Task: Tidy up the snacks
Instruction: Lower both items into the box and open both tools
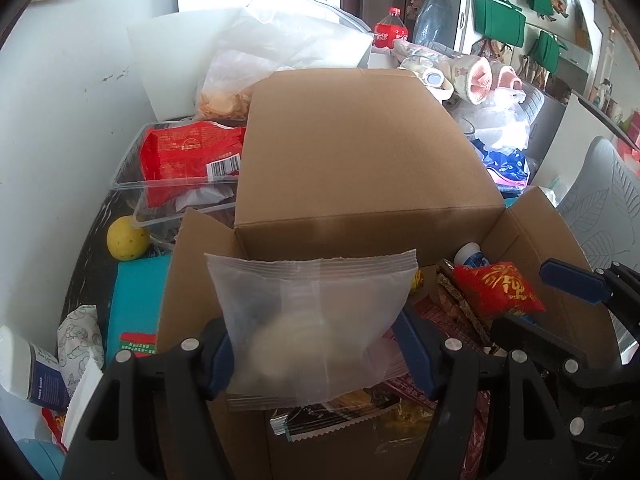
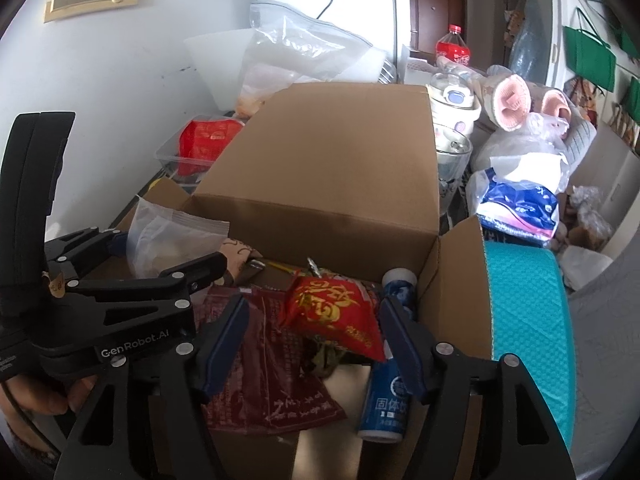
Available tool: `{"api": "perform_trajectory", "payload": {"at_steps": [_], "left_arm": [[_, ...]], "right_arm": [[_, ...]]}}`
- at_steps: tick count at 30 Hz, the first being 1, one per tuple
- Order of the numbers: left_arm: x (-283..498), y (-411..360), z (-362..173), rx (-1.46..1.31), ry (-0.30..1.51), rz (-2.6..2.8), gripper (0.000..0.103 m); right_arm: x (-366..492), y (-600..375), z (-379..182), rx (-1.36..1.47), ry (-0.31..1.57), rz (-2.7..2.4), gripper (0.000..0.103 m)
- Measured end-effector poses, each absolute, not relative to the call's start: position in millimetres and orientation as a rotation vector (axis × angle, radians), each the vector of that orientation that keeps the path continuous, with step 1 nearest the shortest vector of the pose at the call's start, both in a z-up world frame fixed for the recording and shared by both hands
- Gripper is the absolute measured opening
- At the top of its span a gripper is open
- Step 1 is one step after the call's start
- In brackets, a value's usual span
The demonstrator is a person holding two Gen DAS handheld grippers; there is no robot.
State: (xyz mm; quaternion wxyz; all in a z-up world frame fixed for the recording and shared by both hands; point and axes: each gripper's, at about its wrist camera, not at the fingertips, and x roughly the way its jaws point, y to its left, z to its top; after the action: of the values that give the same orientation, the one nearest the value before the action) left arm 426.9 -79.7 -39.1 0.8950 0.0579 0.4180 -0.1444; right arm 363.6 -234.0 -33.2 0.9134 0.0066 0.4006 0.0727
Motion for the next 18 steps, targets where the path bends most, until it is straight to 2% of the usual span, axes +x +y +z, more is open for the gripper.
{"api": "perform_trajectory", "payload": {"at_steps": [17,18], "left_arm": [[414,-85,-36,0.143,0.884,-0.267,0.072],[412,-85,-35,0.145,0.882,-0.265,0.076]], "right_arm": [[346,-250,-20,0.031,0.796,0.053,0.069],[343,-251,-20,0.039,0.792,0.054,0.069]]}}
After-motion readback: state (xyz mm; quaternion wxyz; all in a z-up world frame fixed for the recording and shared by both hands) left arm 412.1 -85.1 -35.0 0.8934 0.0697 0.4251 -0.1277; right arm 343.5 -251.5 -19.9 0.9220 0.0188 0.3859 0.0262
